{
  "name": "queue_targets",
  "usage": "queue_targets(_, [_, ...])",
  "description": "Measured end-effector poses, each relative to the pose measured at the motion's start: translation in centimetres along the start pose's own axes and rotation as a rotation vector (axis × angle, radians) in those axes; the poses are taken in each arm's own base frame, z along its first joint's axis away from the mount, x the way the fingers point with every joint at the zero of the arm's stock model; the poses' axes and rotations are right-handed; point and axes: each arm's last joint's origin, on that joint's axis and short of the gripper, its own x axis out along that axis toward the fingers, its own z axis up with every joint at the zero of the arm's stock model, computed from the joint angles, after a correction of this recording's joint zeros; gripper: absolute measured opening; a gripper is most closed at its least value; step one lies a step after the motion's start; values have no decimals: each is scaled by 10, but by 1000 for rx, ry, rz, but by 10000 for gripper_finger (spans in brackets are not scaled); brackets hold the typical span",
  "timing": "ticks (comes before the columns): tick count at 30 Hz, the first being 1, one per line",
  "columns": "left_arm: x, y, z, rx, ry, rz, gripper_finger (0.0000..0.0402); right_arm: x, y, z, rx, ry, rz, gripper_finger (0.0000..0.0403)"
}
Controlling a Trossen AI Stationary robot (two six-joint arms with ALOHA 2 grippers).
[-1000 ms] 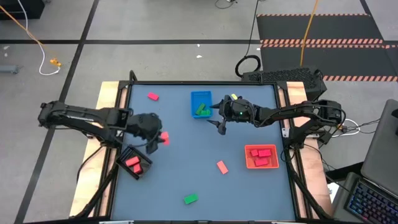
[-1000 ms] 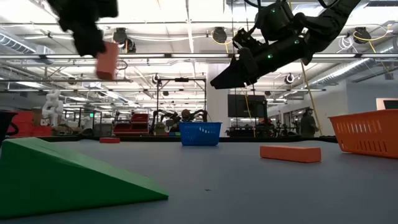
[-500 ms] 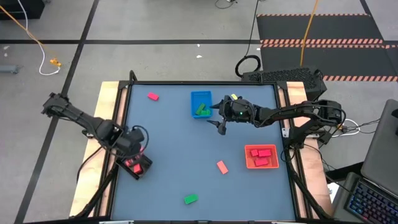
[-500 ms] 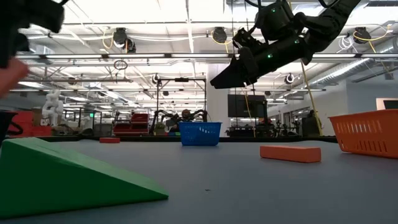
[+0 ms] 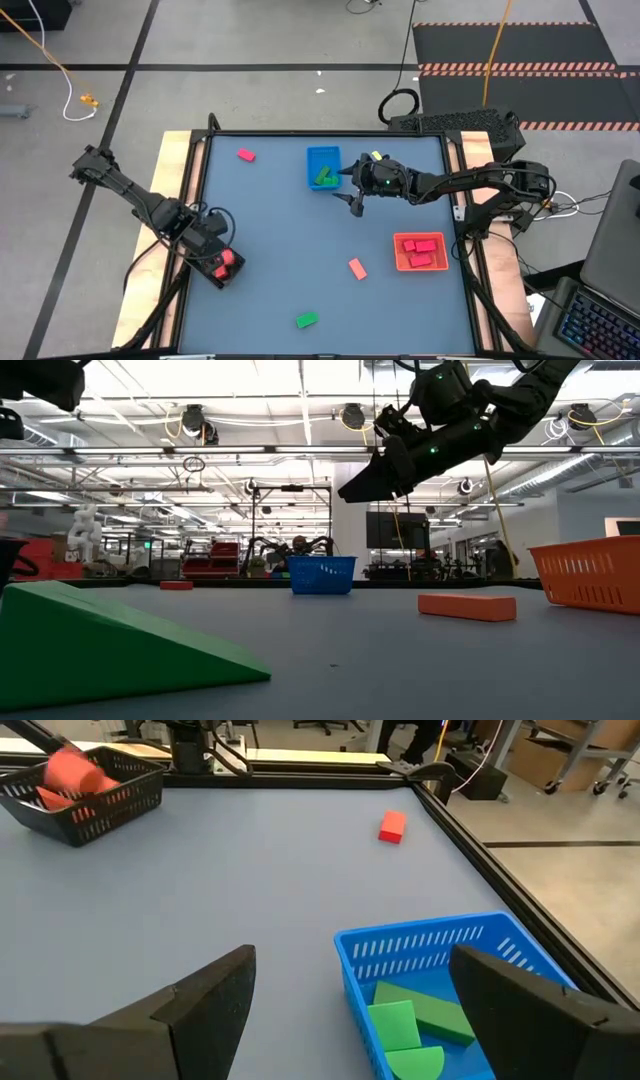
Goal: Sort & place blocks by color
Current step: Put the red block into the orange bin
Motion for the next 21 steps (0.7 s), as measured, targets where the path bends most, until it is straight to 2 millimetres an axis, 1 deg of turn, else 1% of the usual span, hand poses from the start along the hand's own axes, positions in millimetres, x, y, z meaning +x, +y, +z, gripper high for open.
queue_targets(5, [0,0,0,-3,-3,2,285,0,0,0,0,0,0,325])
queue_targets(10, [0,1,4,-4,-34,9,311,0,0,0,0,-1,0,325])
queue_targets(15, [-1,-1,19,29,-92,-61,307,0,0,0,-15,-3,0,325])
queue_targets(21, [-6,-9,47,122,-265,-213,285,0,-3,1,-18,-13,-10,325])
